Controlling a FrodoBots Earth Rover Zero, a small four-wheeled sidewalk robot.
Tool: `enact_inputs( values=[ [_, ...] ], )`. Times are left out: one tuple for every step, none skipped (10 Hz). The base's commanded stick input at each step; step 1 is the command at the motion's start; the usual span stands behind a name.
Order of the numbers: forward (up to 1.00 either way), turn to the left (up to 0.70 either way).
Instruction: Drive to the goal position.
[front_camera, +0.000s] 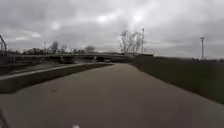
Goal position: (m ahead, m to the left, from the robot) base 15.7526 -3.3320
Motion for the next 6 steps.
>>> enact_inputs(
  values=[
    [1.00,0.00],
    [1.00,0.00],
    [1.00,0.00],
    [1.00,0.00],
    [1.00,0.00],
    [1.00,0.00]
  ],
)
